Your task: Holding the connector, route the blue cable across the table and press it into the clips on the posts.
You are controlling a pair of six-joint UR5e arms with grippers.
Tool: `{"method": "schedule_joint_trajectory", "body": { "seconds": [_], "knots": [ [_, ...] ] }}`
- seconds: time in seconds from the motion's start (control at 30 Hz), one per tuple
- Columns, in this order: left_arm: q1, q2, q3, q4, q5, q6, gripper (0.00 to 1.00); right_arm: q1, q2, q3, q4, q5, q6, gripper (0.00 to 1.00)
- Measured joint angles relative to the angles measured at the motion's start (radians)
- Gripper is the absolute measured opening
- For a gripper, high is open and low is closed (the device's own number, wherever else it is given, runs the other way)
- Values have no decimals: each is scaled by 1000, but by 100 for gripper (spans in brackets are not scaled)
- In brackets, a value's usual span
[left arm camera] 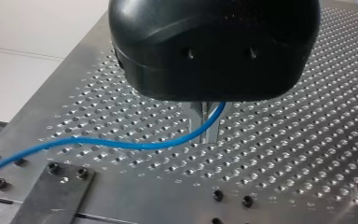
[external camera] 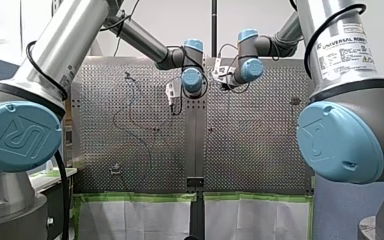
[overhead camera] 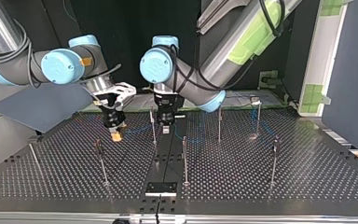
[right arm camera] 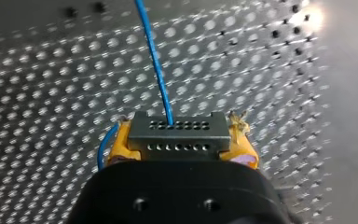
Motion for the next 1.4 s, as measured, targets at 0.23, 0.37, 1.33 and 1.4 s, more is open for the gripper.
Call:
{"method": "schedule_joint_trajectory", "body": {
  "seconds": [0.23,0.37,1.33,1.4],
  "knots": [
    [5,0,-61,61,31,-3,0,-3,2,70,-54,3,2,0],
    [12,-2,-97,97,55,-4,0,1,3,104,-90,4,2,0],
    [19,-123,-266,281,213,-22,0,-1,128,187,-146,11,1,0],
    [21,-128,-260,292,231,-31,0,-4,129,192,-155,13,4,0]
  ]
}}
